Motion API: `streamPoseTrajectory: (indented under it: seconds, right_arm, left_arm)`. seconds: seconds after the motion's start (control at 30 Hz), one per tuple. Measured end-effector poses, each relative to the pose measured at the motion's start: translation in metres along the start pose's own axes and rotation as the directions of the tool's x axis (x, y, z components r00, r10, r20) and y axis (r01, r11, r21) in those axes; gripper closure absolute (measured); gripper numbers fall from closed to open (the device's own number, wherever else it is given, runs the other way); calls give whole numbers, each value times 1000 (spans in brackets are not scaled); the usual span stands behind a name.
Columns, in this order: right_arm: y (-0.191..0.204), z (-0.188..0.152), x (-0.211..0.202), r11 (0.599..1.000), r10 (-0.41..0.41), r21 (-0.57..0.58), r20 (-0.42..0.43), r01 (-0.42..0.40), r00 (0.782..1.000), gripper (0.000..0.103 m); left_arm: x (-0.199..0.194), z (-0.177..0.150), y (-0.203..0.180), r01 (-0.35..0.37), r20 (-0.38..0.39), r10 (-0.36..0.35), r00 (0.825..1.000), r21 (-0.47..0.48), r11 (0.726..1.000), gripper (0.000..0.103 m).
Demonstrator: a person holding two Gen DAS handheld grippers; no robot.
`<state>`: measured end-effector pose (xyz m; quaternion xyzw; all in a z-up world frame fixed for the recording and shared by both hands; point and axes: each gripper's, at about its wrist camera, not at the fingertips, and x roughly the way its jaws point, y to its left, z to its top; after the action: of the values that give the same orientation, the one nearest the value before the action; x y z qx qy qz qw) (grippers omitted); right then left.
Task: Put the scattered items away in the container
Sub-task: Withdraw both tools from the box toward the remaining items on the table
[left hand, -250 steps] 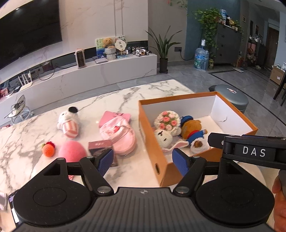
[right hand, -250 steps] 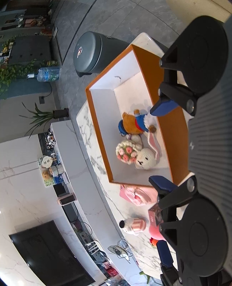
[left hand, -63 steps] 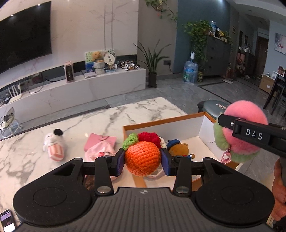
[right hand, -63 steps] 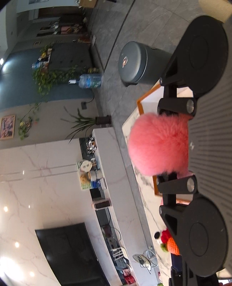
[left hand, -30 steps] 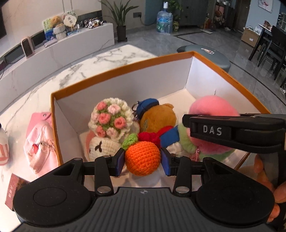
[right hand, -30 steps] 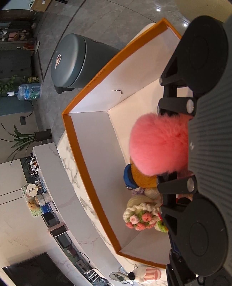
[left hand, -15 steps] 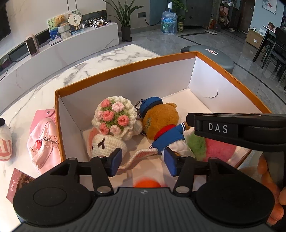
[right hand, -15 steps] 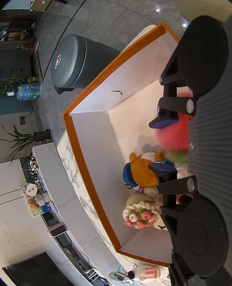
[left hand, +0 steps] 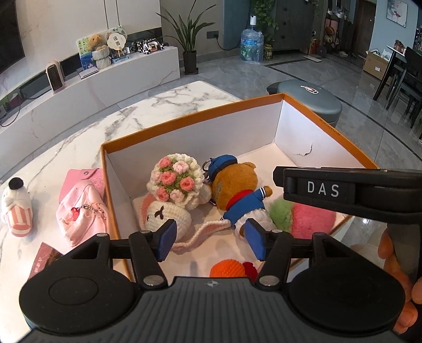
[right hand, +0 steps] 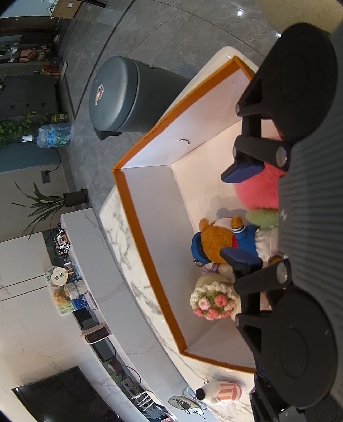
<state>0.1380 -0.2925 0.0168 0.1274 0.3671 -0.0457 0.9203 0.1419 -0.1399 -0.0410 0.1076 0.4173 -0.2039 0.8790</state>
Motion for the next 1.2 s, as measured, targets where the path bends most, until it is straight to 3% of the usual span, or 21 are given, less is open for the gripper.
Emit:
streamPoseTrajectory:
  seconds: [0.7, 1.2]
  right_arm:
    - [35, -19, -69, 996, 38, -85, 86, -31, 996, 36]
    - [77, -47, -105, 978, 103, -194, 115, -79, 988, 35]
  left_arm:
    - [-69, -21, 11, -34, 109, 39, 993, -46, 998, 35]
    - [-114, -56, 43, -83, 158, 101, 982, -117, 990, 34]
